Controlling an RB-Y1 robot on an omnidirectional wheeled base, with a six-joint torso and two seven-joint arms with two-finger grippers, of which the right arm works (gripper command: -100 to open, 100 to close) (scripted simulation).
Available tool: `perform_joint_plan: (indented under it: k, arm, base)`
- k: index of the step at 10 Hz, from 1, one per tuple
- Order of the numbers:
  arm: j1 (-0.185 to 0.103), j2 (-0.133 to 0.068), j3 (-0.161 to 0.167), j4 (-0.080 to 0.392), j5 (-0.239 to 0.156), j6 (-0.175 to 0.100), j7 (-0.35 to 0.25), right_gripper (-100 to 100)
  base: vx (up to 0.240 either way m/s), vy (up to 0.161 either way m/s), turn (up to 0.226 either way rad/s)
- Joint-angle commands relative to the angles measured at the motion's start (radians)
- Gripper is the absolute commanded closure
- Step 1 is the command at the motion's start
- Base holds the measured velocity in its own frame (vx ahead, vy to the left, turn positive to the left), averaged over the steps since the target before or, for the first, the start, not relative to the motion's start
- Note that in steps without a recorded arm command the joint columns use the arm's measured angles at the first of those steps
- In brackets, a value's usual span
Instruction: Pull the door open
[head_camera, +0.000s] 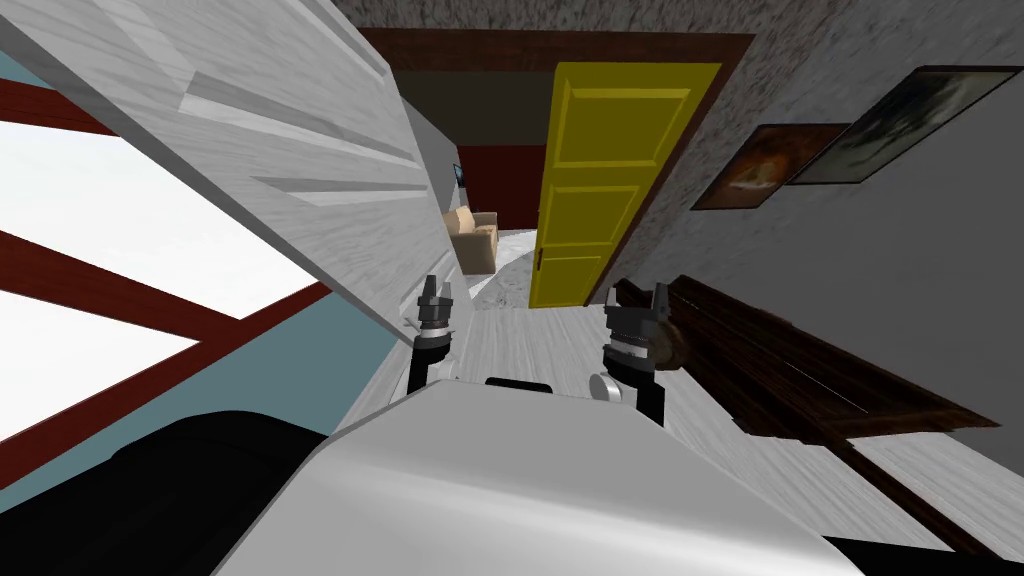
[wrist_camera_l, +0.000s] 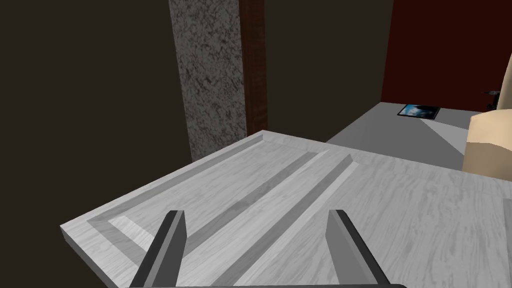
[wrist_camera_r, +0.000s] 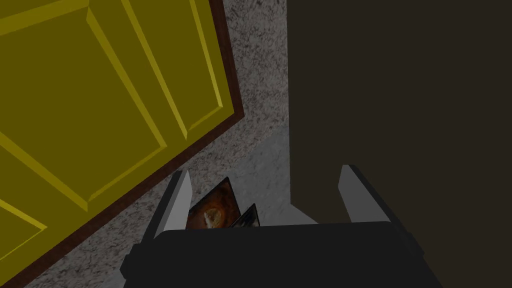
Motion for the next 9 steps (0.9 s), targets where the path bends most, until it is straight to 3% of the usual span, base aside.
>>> perform_joint_plan:
  k: [1, 9]
  arm:
    - [0.002, -0.008, 0.000, 0.027, -0.020, -0.015, -0.028, -100]
    - [0.028, -0.047, 0.010, 0.180, -0.137, -0.103, -0.187, -100]
  base:
    - [0.108, 0.015, 0.149]
    - [0.110, -0.021, 0.182]
